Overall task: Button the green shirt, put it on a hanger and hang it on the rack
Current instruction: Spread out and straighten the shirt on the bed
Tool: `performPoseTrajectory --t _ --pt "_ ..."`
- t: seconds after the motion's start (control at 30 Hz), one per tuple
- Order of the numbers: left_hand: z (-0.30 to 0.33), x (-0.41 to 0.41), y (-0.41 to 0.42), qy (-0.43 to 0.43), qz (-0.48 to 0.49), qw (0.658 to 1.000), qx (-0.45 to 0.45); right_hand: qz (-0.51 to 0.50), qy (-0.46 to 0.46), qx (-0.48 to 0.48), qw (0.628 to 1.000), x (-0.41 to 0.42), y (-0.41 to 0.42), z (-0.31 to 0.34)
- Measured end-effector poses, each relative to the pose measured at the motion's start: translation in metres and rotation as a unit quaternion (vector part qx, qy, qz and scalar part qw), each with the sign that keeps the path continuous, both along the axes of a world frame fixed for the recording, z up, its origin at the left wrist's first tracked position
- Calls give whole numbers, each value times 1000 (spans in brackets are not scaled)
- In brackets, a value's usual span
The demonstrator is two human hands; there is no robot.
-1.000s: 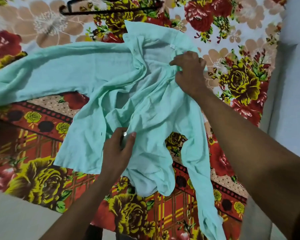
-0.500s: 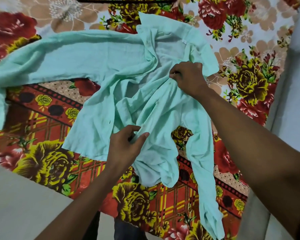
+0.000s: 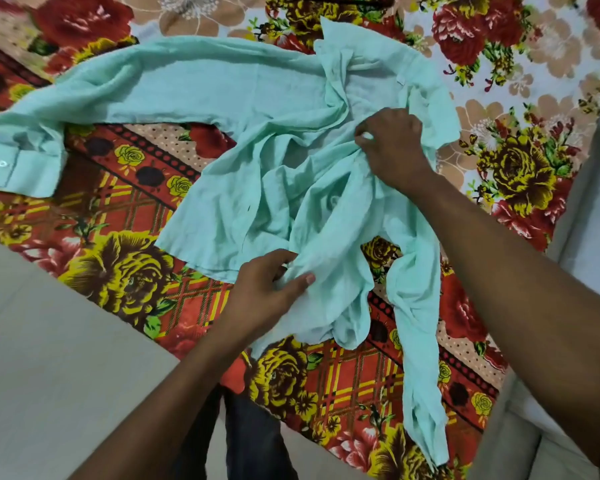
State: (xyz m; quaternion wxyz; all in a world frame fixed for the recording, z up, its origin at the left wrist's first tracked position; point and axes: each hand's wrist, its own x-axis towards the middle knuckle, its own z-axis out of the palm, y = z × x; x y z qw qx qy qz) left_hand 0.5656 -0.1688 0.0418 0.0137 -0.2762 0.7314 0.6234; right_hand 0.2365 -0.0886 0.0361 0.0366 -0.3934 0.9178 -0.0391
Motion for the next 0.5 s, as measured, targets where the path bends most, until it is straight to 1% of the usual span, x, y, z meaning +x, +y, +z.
performPoseTrajectory --t 0.03,0.07,0.13,0.2,0.3,0.37,0.43,0.5 --pt "-7 2 -1 -6 28 1000 4 45 -42 -13 998 11 0 -3" --pt "-14 4 -2 -14 51 999 4 85 -105 -22 991 23 1 -5" --pt "-27 9 -3 -31 86 996 8 112 -229 -6 967 51 2 0" --pt "-36 15 -1 -32 99 994 14 130 -305 33 943 82 2 5" --pt "-41 25 2 -28 95 995 14 213 -321 101 917 125 -3 2" --pt "-40 31 2 -19 105 993 41 218 -327 136 909 140 -4 -1" --pt "-36 38 3 -33 121 991 49 197 -318 123 919 145 -4 -1" --pt "-35 45 5 -41 119 991 47 131 -310 47 940 142 -1 1"
